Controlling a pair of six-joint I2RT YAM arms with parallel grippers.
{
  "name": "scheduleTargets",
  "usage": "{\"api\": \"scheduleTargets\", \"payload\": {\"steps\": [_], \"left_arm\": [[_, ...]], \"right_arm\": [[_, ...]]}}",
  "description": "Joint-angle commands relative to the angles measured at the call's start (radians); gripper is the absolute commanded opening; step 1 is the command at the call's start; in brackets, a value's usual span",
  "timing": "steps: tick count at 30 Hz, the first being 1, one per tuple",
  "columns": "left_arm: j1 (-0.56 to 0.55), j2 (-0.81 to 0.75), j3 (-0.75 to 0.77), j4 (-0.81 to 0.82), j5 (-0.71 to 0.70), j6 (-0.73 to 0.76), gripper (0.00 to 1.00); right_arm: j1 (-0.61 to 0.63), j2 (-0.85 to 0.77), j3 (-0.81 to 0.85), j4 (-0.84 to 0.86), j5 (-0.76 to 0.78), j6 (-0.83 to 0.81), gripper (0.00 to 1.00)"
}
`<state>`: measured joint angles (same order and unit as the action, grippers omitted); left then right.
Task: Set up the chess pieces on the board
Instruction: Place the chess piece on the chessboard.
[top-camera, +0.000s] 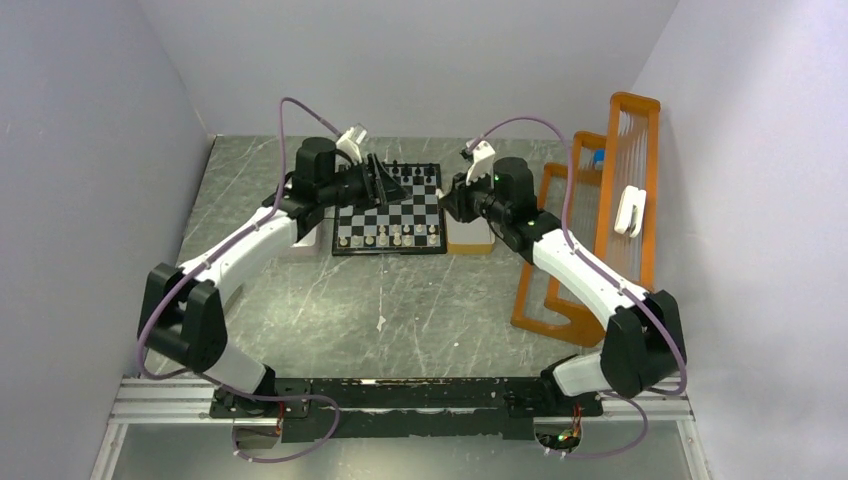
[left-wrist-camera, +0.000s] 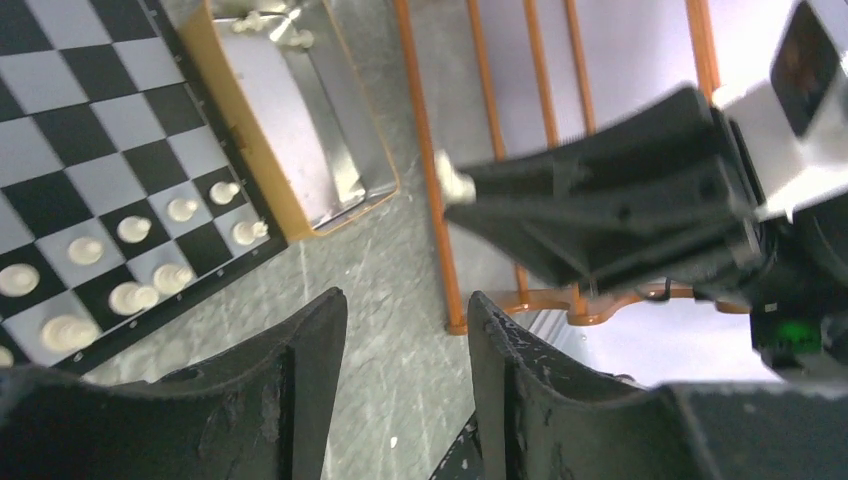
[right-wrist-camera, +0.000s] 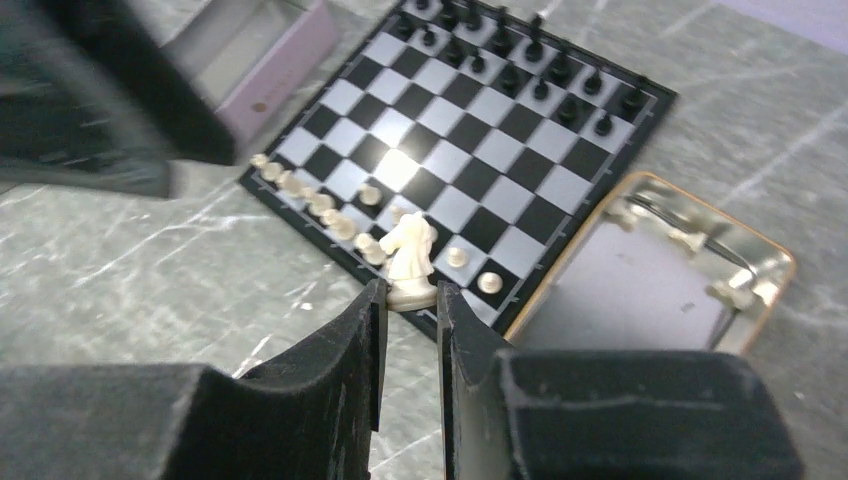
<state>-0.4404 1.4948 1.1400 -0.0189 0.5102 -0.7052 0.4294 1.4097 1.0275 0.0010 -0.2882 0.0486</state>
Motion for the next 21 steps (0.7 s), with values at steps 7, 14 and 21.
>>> {"api": "scheduleTargets", "payload": {"steps": [7, 14, 21], "left_arm": [[-0.028, 0.166, 0.125, 0.17, 0.199, -0.198, 0.55], [-0.051, 0.193, 0.065, 0.315, 0.212, -0.303, 0.5], [-0.072, 0.209, 0.019, 0.39, 0.242, -0.356, 0.4]], "right_arm": [[0.091, -0.11, -0.037, 0.02, -0.04, 0.021, 0.25], [0.106, -0.13, -0.047, 0.012, -0.025, 0.015, 0.25], [0.107, -0.126, -0.054, 0.021, -0.002, 0.025, 0.25]]}}
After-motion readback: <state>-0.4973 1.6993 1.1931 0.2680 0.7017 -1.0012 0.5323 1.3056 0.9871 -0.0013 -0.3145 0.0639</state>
